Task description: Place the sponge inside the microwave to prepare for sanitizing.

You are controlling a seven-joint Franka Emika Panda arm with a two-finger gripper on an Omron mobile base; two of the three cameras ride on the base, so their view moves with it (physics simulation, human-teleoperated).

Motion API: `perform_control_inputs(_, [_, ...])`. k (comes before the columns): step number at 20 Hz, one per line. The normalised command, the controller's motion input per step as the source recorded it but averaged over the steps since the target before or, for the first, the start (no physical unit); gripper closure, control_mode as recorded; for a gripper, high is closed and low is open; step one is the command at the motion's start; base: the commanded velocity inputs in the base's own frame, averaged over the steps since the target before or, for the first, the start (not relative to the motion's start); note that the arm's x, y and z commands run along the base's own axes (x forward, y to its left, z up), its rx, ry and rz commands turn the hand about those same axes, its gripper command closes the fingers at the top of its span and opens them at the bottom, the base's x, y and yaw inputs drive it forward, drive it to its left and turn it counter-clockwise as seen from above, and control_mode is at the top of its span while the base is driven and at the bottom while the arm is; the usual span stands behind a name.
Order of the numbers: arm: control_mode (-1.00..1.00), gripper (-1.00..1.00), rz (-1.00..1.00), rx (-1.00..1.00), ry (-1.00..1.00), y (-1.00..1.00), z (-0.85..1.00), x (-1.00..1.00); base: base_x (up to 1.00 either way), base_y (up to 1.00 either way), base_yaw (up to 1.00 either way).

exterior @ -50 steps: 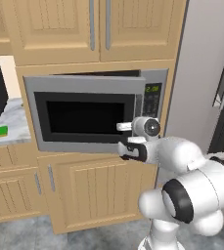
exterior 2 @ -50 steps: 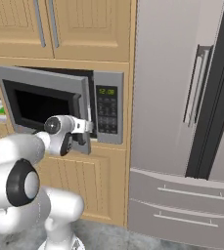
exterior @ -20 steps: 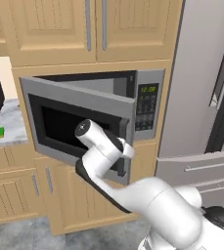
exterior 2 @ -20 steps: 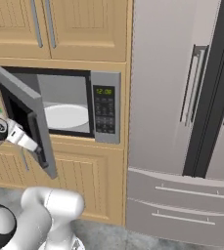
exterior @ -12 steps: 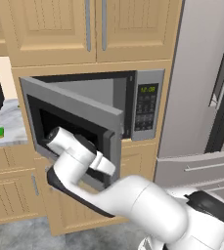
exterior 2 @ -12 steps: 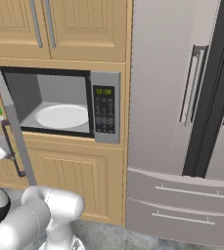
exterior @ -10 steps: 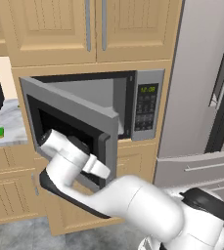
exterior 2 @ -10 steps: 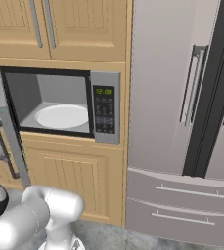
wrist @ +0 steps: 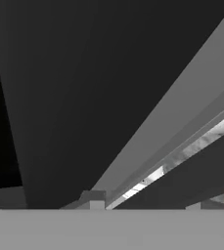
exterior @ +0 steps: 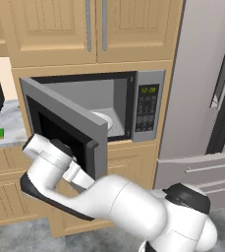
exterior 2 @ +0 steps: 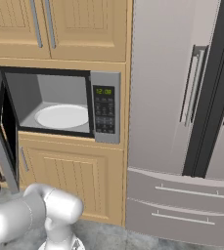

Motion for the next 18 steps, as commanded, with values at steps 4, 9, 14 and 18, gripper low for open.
perform_control_inputs(4, [-1.0,-1.0,-0.05,0.0,0.0,0.0,0.0,-0.04,0.0,0.0,0.0])
perform_control_inputs(9, [-1.0,-1.0,-0.01,0.0,0.0,0.0,0.0,-0.06,0.0,0.0,0.0])
perform_control_inputs(14, [-1.0,-1.0,0.0,-0.06,0.0,0.19,0.03,-0.08,0.0,0.0,0.0])
perform_control_inputs(18, [-1.0,-1.0,0.0,-0.08,0.0,0.42,0.0,-0.14,0.0,0.0,0.0])
